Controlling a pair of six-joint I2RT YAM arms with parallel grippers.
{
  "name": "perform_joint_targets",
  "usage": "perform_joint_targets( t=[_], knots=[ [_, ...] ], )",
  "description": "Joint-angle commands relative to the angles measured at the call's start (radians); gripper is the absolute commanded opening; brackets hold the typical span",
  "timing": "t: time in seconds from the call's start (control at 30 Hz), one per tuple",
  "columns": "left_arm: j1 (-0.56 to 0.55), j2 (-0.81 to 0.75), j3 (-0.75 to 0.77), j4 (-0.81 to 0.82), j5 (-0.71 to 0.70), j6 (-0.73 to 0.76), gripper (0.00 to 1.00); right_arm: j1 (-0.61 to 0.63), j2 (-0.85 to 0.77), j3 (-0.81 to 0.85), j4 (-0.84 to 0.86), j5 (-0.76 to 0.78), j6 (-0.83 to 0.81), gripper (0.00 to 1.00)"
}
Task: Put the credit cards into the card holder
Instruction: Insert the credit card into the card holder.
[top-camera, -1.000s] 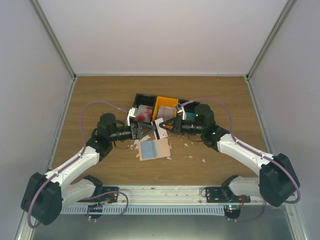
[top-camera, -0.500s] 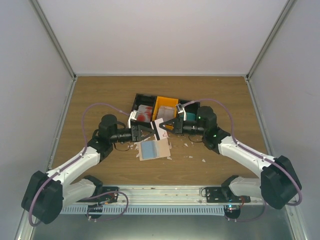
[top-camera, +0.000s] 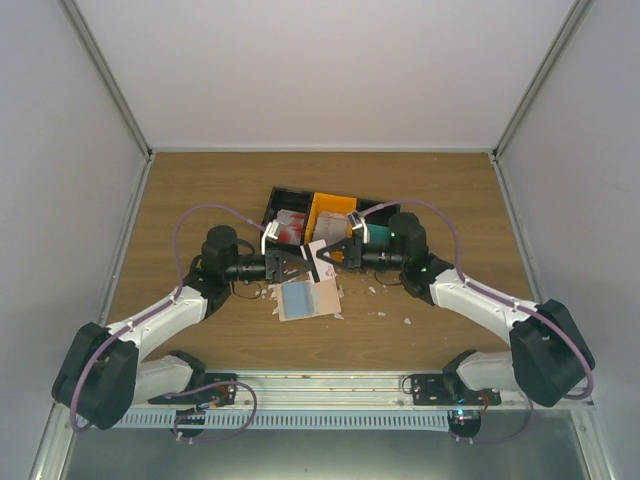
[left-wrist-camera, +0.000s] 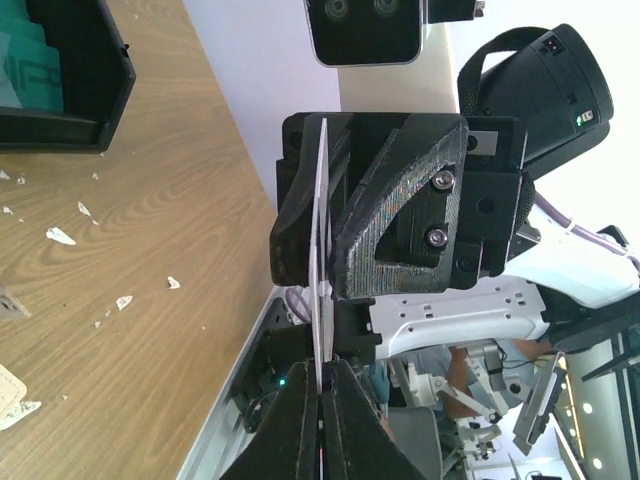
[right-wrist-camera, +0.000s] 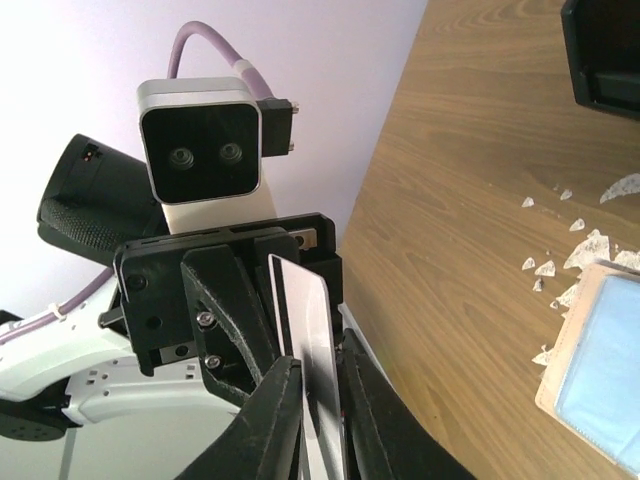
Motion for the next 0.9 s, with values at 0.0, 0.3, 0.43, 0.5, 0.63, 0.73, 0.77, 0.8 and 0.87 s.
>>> perform_joint_targets(
  t=[0.0,0.3,0.43,0.5,0.63,0.73,0.77,0.8,0.87],
  knots=[
    [0.019,0.01,-0.002,0.026,0.027,0.027,0.0,0.01,-0.02,-0.009,-0.016,0.006,-0.064,0.15],
    [0.041,0.012,-0.017,0.003,0.02,0.041,0.0,0.008,-0.029,-0.022,-0.012,-0.021,-0.102,0.1],
    [0.044,0.022,-0.016,-0.021,0.005,0.054,0.0,0.007,-0.02,-0.023,-0.01,-0.026,-0.109,0.04],
    [0.047,0.02,-0.014,-0.048,-0.013,0.069,0.0,0.007,-0.018,-0.027,-0.013,-0.022,-0.113,0.04],
    [0.053,0.015,-0.02,-0.073,-0.028,0.084,0.0,0.006,-0.033,-0.05,0.001,-0.018,-0.114,0.07],
    [0.053,0.015,-0.019,-0.089,-0.028,0.096,0.0,0.007,-0.052,-0.065,0.005,-0.015,-0.115,0.03],
    [0.054,0.014,-0.019,-0.097,-0.031,0.101,0.0,0.007,-0.057,-0.067,-0.003,-0.015,-0.118,0.01],
    [0.054,0.013,-0.019,-0.106,-0.034,0.107,0.02,0.007,-0.063,-0.065,-0.015,-0.01,-0.125,0.01],
    [0.056,0.006,-0.016,-0.149,-0.055,0.131,0.18,0.007,-0.072,-0.06,-0.06,0.006,-0.147,0.0]
  ],
)
